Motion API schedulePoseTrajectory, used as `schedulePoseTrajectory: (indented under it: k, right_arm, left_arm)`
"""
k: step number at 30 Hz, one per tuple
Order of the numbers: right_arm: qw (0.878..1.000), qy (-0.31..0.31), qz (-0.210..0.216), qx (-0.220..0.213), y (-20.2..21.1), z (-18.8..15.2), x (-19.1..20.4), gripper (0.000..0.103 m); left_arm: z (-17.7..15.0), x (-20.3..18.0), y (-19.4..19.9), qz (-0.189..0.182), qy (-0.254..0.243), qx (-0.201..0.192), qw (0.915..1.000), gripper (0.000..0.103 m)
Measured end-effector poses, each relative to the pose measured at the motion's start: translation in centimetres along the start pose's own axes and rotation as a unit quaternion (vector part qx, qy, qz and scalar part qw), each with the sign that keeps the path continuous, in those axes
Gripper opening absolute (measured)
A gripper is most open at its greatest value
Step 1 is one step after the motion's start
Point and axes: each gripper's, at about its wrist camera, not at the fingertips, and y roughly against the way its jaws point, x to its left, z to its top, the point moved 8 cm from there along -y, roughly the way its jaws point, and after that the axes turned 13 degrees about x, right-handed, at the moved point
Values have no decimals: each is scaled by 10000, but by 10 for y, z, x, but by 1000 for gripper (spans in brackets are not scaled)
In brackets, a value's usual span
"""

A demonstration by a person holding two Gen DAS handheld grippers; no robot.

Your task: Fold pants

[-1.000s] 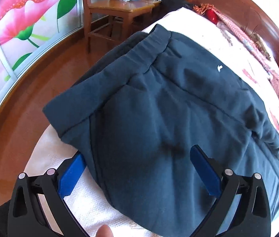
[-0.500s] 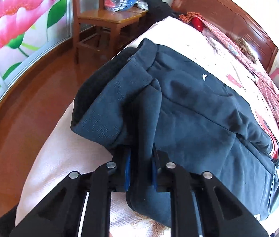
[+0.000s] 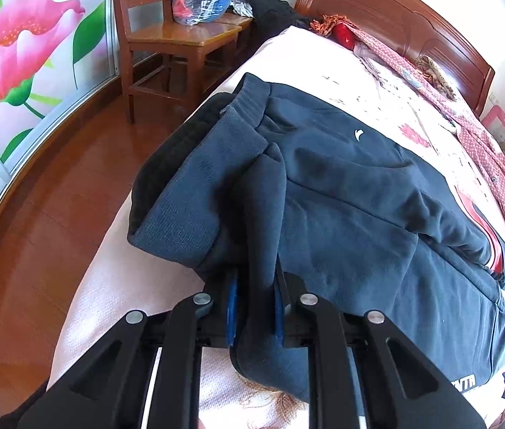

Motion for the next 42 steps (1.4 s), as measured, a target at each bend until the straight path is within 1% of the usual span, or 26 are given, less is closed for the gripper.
schedulePoseTrajectory:
  k: [1, 2, 3, 4, 5, 9, 10, 11, 13, 14, 15, 16, 19, 21, 23, 30, 35, 37, 42]
  right_arm:
    - [9999, 86, -52, -18, -1, 3, 2, 99]
    - [9999, 114, -71, -36, -2, 5, 5, 93]
    - [9999, 162, 15, -22, -3, 8, 8, 88]
    - [9998, 206, 57, 50, -6, 9, 11, 74]
    - [9998, 175, 15, 93, -9, 11, 11, 69]
    - [9999, 18, 134, 32, -9, 18, 9, 61]
    - [9999, -6, 131, 2, -9, 18, 7, 52]
    - [10000, -62, 26, 14, -10, 18, 1, 39]
    - [9999, -81, -107, -21, -8, 15, -7, 21]
    - [9999, -51, -113, -4, -8, 14, -9, 13]
    - [10000, -2, -96, 12, -8, 14, -10, 11]
    - [9999, 58, -100, -11, -7, 14, -10, 6]
    - [9990, 377, -180, -132, 1, 11, -4, 4]
    - [9986, 481, -66, -215, 9, 7, 1, 4]
    - [9979, 575, -39, -280, 19, 4, 4, 4]
    - [9943, 967, 142, -419, 54, -11, 23, 4]
    - [9919, 1154, 210, -491, 79, -25, 30, 3]
    - [9905, 1251, 164, -544, 90, -30, 32, 3]
    - [9883, 1384, 181, -607, 121, -42, 33, 3]
  left_arm:
    - [0, 0, -1, 1, -19, 6, 10000, 15]
    - [0, 0, -1, -7, -32, 9, 10000, 15]
    - [1, 1, -1, -22, -39, 12, 10000, 15]
    - [1, 1, -1, -39, -46, 14, 10000, 15]
    - [1, 1, -2, -43, -56, 17, 10000, 15]
    - [1, 2, -4, -52, -106, 46, 9999, 16]
    - [0, 3, -4, -55, -109, 53, 9999, 16]
    - [0, 3, -4, -59, -110, 61, 9999, 16]
    - [0, 3, -6, -60, -139, 74, 9999, 16]
    - [0, 3, -6, -64, -145, 83, 9998, 16]
    - [0, 4, -6, -83, -148, 82, 9998, 16]
    - [0, 4, -6, -95, -156, 86, 9998, 16]
    - [0, 7, -6, -220, -99, 129, 9996, 16]
    - [0, 9, -5, -285, -85, 151, 9994, 16]
    - [-1, 10, -3, -342, -79, 164, 9992, 16]
    - [-5, 12, 16, -430, 33, -20, 9991, 15]
    - [-8, 16, 46, -665, 216, -309, 9971, 15]
    - [-10, 17, 60, -699, 246, -451, 9962, 15]
    - [-17, 23, 99, -1003, 328, -674, 9921, 15]
